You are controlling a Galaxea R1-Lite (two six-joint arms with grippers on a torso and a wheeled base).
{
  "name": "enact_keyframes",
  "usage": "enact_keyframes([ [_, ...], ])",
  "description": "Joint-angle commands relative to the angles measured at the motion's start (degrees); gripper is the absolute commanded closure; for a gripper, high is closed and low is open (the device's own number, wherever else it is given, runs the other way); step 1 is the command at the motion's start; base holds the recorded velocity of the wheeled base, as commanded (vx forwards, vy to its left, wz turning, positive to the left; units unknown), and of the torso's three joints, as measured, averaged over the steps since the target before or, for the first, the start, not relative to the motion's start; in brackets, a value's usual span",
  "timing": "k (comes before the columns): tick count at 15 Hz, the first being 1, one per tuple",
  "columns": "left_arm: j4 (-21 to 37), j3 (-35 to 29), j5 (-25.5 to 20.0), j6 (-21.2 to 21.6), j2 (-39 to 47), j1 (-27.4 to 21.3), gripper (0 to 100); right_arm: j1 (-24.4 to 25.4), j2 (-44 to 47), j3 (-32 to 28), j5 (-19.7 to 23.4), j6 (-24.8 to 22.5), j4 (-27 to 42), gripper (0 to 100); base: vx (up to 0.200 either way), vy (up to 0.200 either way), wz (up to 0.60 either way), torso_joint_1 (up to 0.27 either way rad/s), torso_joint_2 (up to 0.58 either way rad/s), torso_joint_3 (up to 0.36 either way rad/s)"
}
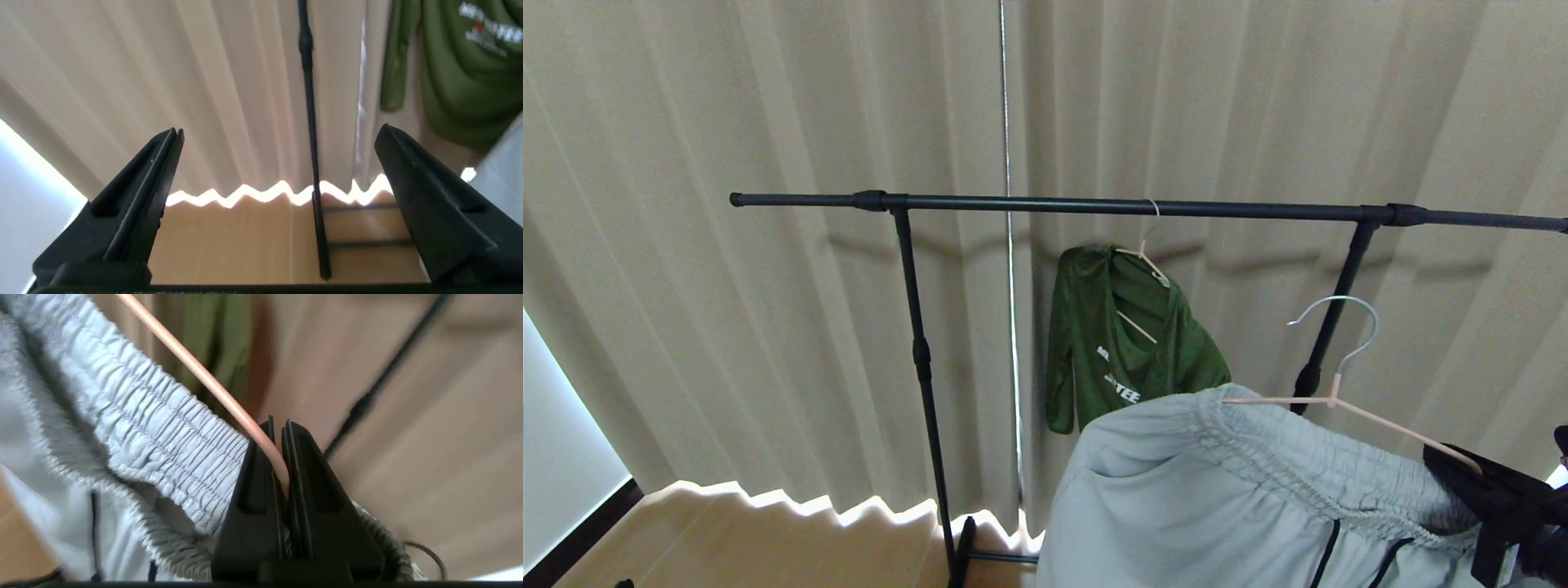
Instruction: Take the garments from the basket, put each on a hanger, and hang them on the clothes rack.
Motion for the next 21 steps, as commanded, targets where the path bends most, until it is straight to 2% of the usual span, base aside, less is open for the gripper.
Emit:
enact_keyframes([
  [1, 1.23, 1.29, -0.43, 0.01, -5.71, 1.71, 0, -2.14, 0.46, 0.39, 0.05, -0.12, -0.02, 100, 0.0, 0.0, 0.0, 0.0, 0.0, 0.0],
  [4, 3.78, 1.65, -0.69, 0.1, -9.93, 1.62, 0, -2.23, -0.16, 0.56, 0.05, -0.21, -0.02, 100, 0.0, 0.0, 0.0, 0.0, 0.0, 0.0],
  [5, 6.51, 1.65, -5.26, -1.22, -15.99, 1.36, 0, -3.2, -0.07, 0.47, -0.04, -0.3, -0.11, 100, 0.0, 0.0, 0.0, 0.0, 0.0, 0.0],
  [6, 6.16, 1.65, -6.32, -4.12, -15.47, 1.36, 0, -3.64, -0.07, 0.39, -0.04, -0.47, -0.11, 100, 0.0, 0.0, 0.0, 0.0, 0.0, 0.0],
  [9, 6.6, 1.65, -9.22, -5.0, -15.47, 1.36, 0, -3.9, -0.07, 0.21, -0.22, -0.47, -0.02, 100, 0.0, 0.0, 0.0, 0.0, 0.0, 0.0],
  [10, 6.68, 1.65, -13.26, -5.62, -15.56, 1.36, 0, -4.43, 0.02, 0.56, -0.31, -0.47, 0.15, 100, 0.0, 0.0, 0.0, 0.0, 0.0, 0.0],
  [12, 6.68, 1.65, -17.39, -8.43, -15.38, 1.36, 0, -4.43, 0.02, 0.47, -0.31, -0.47, 0.24, 100, 0.0, 0.0, 0.0, 0.0, 0.0, 0.0],
  [18, 6.86, 1.65, -17.22, -8.34, -15.38, 1.36, 0, -4.43, 0.63, 0.56, -0.31, -0.47, 0.33, 100, 0.0, 0.0, 0.0, 0.0, 0.0, 0.0],
  [21, 6.86, 1.65, -17.22, -8.43, -15.38, 1.36, 0, -4.43, 0.63, 0.47, -0.31, -0.47, 0.33, 100, 0.0, -0.2, 0.0, 0.001, 0.01, 0.002],
])
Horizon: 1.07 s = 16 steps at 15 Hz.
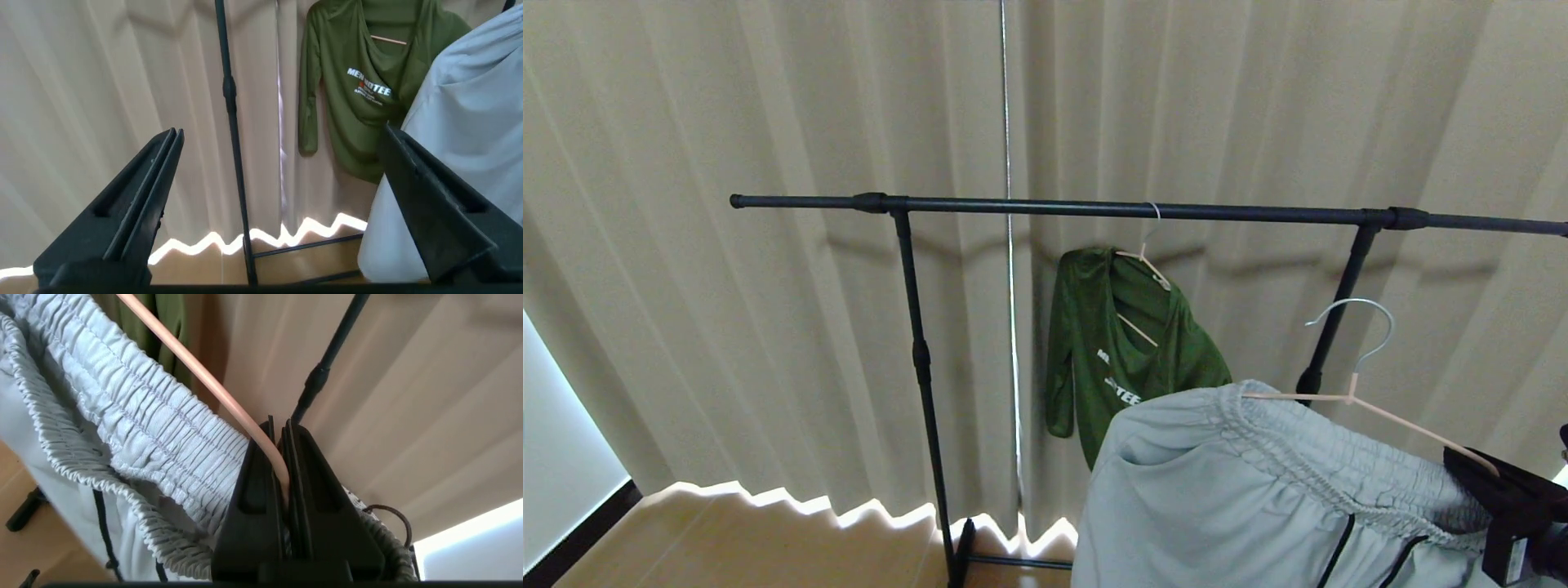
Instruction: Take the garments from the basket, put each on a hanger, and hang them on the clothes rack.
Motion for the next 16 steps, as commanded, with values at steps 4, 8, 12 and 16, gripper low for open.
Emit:
enact_keyframes([
  [4, 0.02, 0.0, 0.01, 0.17, 0.22, 0.04, 0, 0.0, 0.18, -0.01, -0.04, -0.01, -0.09, 100, 0.0, -0.2, 0.0, 0.007, 0.0, 0.002],
  [8, 0.02, 0.0, 0.01, 0.08, 0.22, 0.04, 0, 0.0, 0.09, -0.1, -0.04, -0.01, -0.09, 100, 0.0, -0.2, 0.0, 0.004, 0.0, -0.002],
  [12, -0.06, 0.0, 0.01, -0.36, 0.22, 0.04, 0, -0.88, -0.87, 0.07, -0.21, -0.71, 0.0, 100, 0.0, 0.0, 0.0, 0.0, 0.0, 0.0],
  [16, -0.06, 0.0, 0.36, -0.36, 0.14, 0.04, 0, -10.9, -3.51, -0.28, -0.13, -7.57, -0.18, 100, 0.0, 0.0, 0.0, 0.0, 0.0, 0.0],
])
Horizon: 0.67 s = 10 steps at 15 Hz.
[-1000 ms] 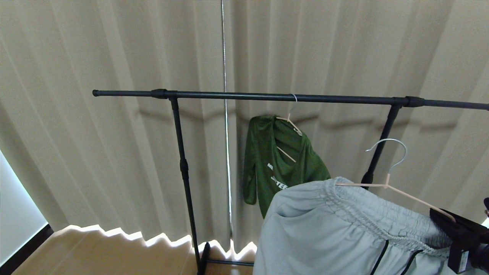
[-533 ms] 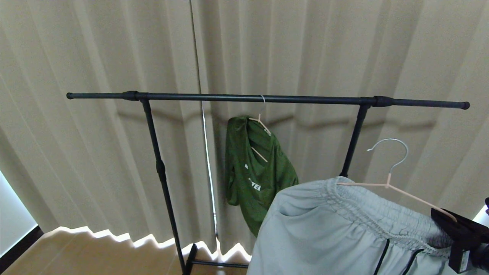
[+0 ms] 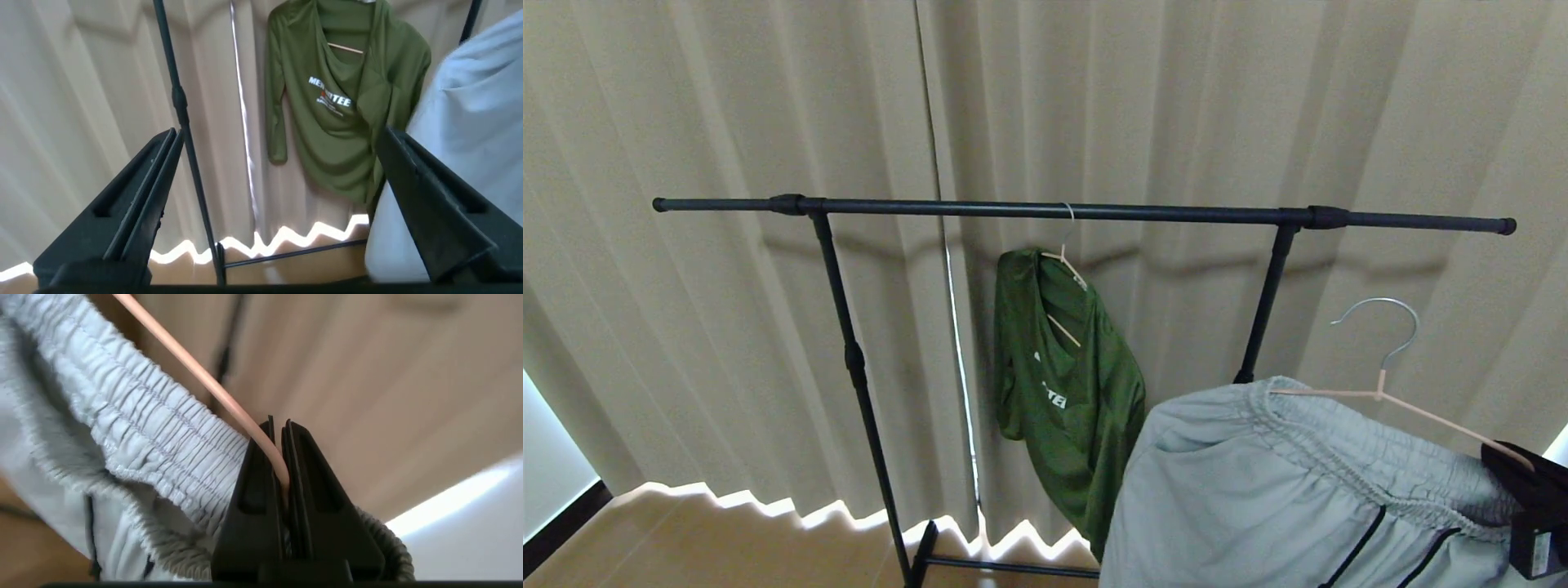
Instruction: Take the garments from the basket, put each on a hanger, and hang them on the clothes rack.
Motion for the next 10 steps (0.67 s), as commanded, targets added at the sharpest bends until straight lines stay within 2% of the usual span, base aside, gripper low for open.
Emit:
enact_keyframes([
  [1, -0.04, 0.0, -0.02, 0.02, 0.14, 0.01, 0, -5.55, -2.23, -0.67, 0.06, -1.72, -0.33, 100, 0.0, 0.0, 0.0, 0.0, 0.0, 0.0],
  [8, -0.04, 0.0, -0.11, 0.2, 0.22, 0.01, 0, -6.16, -1.96, -2.16, 0.76, -2.6, -0.15, 100, 0.0, 0.0, 0.0, 0.0, 0.0, 0.0],
  [10, 0.14, 0.0, -0.46, 0.81, 0.22, 0.01, 0, -5.9, 0.32, -2.07, 1.02, -1.02, -0.07, 100, 0.2, 0.0, 0.0, 0.002, 0.0, 0.002],
])
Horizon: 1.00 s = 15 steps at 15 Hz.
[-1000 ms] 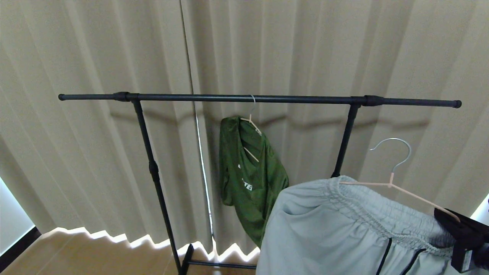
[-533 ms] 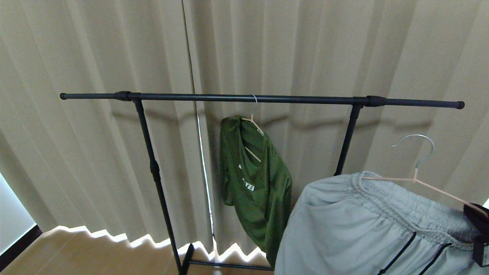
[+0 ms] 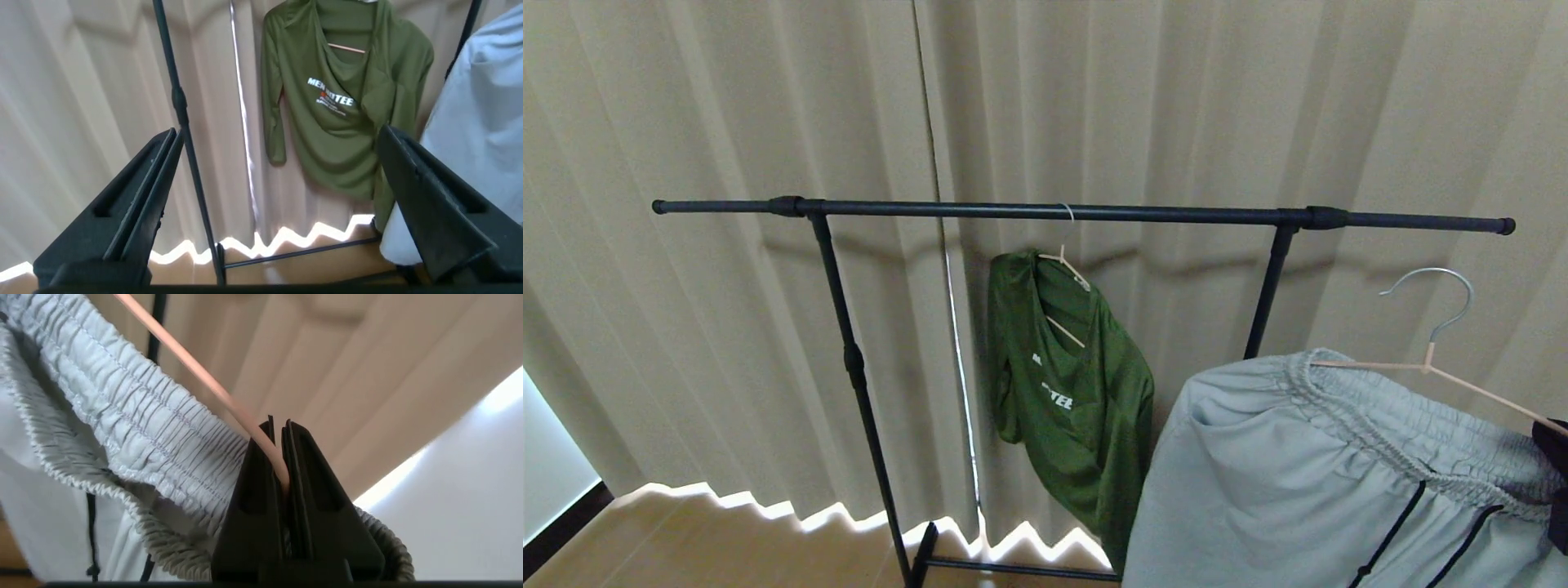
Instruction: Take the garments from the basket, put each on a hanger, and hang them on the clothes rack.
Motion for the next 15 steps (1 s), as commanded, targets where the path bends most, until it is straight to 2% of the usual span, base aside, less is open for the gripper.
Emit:
enact_keyframes([
  [1, 0.07, 0.0, -0.05, 0.11, 0.18, -0.02, 0, 0.23, 3.04, -0.2, 0.01, 2.12, -0.27, 100, 0.2, 0.0, 0.0, -0.012, -0.01, 0.007],
  [3, 0.16, 0.0, -0.05, 0.19, 0.18, -0.02, 0, -0.21, 3.21, -0.73, -0.25, 4.15, -0.18, 100, 0.2, 0.0, 0.0, 0.005, 0.0, 0.005],
  [10, 0.07, 0.0, -0.05, 0.19, 0.18, -0.02, 0, 1.29, 5.5, -4.86, -0.69, 3.79, 0.17, 100, 0.2, 0.0, 0.0, 0.006, 0.0, 0.002],
  [15, 0.07, 0.0, 0.03, 0.19, 0.18, -0.02, 0, 2.08, 12.71, -11.63, -0.96, 3.44, 0.17, 100, 0.0, 0.0, 0.0, 0.0, 0.0, 0.0],
])
